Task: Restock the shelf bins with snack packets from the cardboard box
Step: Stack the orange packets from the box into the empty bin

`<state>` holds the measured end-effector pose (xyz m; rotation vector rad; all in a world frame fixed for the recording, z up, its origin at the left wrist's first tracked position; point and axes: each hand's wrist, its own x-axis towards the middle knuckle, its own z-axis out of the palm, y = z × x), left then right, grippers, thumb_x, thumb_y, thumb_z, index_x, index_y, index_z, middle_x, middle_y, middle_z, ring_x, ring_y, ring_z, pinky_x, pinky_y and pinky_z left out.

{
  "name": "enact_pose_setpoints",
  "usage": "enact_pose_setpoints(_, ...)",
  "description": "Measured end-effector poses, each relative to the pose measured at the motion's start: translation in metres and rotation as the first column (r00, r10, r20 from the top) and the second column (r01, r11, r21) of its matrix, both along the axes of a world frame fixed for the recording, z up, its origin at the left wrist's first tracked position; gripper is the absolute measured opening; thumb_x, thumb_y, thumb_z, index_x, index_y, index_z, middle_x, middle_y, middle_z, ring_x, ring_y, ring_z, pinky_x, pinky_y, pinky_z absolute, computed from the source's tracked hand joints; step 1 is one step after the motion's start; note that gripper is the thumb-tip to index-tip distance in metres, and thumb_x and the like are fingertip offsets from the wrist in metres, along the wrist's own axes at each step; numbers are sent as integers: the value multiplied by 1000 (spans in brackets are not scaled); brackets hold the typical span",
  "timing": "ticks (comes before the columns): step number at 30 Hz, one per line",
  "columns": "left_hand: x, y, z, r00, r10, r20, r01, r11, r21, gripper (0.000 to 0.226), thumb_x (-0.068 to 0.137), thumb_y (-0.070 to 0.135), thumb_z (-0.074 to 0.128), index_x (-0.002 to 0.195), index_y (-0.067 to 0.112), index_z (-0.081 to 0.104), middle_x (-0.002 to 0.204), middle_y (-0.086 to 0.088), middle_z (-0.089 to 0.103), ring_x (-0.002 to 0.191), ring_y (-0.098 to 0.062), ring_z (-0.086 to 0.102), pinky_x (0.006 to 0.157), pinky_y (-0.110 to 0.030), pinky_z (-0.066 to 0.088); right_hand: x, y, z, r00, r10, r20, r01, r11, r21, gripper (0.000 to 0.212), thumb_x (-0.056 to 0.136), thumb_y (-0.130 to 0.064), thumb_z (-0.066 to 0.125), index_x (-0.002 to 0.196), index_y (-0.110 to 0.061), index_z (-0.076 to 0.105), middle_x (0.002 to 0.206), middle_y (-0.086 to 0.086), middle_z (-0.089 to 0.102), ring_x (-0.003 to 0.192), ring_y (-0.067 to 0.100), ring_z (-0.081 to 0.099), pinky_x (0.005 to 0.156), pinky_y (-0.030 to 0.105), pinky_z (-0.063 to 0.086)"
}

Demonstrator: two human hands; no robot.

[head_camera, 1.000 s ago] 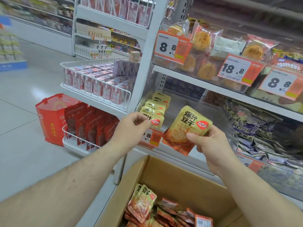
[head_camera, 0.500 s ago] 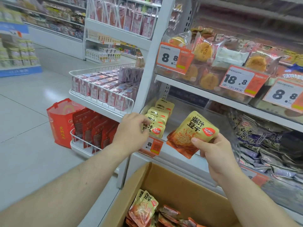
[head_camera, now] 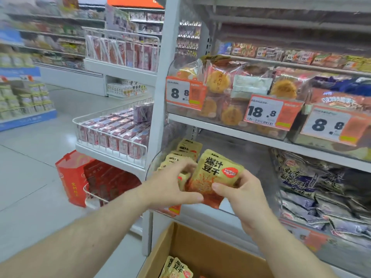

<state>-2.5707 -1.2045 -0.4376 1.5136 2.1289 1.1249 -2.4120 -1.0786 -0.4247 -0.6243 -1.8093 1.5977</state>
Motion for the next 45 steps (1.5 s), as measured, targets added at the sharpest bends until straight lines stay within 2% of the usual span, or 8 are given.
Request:
enact_pose_setpoints(3,21,2,-15,934,-8,358,-50,987,153,57,75,33,84,123,31,53,111,10,73,102,-7,69,86,-37,58,-7,-11,2,994,91,63,-94,995,41,37,77,15,71,101,-13,69,89,2,77,84,17,74,74,31,60)
enact_pose_setpoints(8,27,-15,-19,907,-20,420,-61,982,180,35,83,14,79,107,31,60,95,19,74,92,0,70,74,-18,54,-8,-18,-1,967,209,149,-221,972,72,39,79,13,70,104,-17,68,92,-2,77,87,12,73,70,23,58)
enact_pose_setpoints(12,-7,-28,-24,976,218,29,-217,934,283,20,80,47,69,93,31,67,94,18,67,94,2,61,80,-17,47,-9,-12,4,987,134,92,-144,983,113,36,80,18,67,98,-14,65,78,-8,76,70,6,72,56,18,54)
enact_pose_setpoints(15,-41,-23,-20,873,344,-346,-242,921,306,12,86,32,70,95,24,70,96,14,62,98,-7,54,92,-33,45,-10,2,6,999,25,29,-28,991,133,34,80,17,67,95,-13,62,75,-10,75,67,4,70,58,21,55)
enact_pose_setpoints(22,-64,18,9,536,-158,-829,-216,924,-316,63,79,64,63,135,38,50,140,5,42,134,-20,29,111,-51,24,-16,12,-17,995,-56,87,48,995,92,34,82,14,68,94,-17,63,75,-9,74,69,1,70,56,16,52)
enact_pose_setpoints(28,-75,25,-5,781,40,-623,-291,907,-306,109,68,53,82,152,27,18,161,-3,0,150,-29,6,115,-57,30,-23,14,-27,980,6,200,-17,999,51,37,82,13,69,101,-19,66,89,-5,77,88,11,73,71,25,56)
enact_pose_setpoints(34,-80,21,-17,871,155,-467,-271,943,-192,109,65,48,88,151,29,24,150,0,32,129,-24,45,102,-39,46,-40,19,-15,967,45,252,-54,998,29,35,81,11,70,102,-16,69,92,-2,77,87,12,73,67,22,55)
enact_pose_setpoints(45,-94,9,-18,935,93,-341,-173,962,-210,72,80,11,77,143,23,43,142,3,46,124,-17,50,104,-31,42,-80,0,-30,881,152,448,-208,975,78,28,82,5,70,106,-9,69,88,5,75,66,14,68,62,29,52)
